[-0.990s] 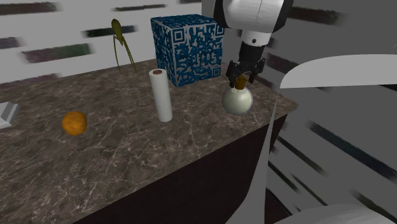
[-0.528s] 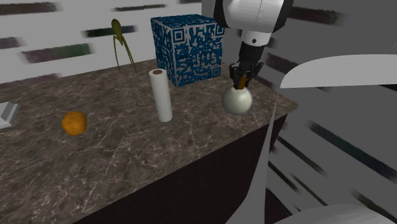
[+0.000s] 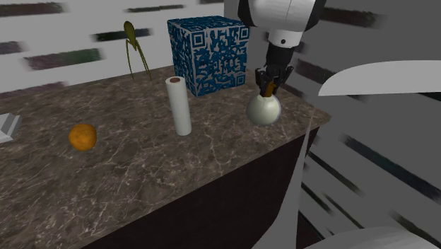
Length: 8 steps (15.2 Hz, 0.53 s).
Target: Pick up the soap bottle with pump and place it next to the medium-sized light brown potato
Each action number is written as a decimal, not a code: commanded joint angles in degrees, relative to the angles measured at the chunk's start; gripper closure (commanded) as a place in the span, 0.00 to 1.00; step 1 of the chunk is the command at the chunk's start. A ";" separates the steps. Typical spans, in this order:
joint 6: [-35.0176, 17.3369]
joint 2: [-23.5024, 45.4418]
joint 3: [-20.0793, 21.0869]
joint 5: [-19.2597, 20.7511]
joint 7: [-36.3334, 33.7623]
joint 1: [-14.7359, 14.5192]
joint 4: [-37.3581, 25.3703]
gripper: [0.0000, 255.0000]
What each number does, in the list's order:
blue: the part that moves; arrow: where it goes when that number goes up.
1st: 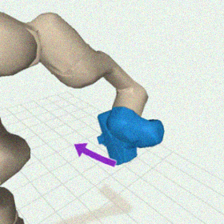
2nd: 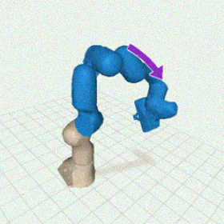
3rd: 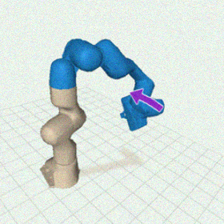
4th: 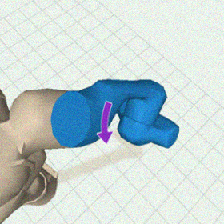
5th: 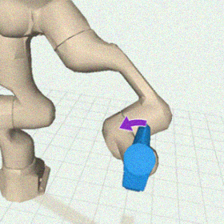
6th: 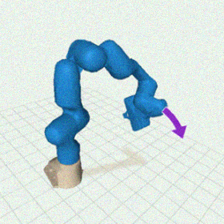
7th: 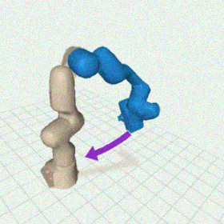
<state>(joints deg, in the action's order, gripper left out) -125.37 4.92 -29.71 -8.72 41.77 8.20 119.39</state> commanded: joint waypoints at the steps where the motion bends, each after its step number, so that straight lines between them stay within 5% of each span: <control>1: 1.39 -0.89 -0.06 0.67 -0.56 -0.10 -0.68 1.00; 8: 6.38 -3.14 -0.11 2.37 -2.03 -0.27 -3.83 1.00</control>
<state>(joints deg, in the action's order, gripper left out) -119.69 2.23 -29.89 -6.67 40.14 8.03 115.90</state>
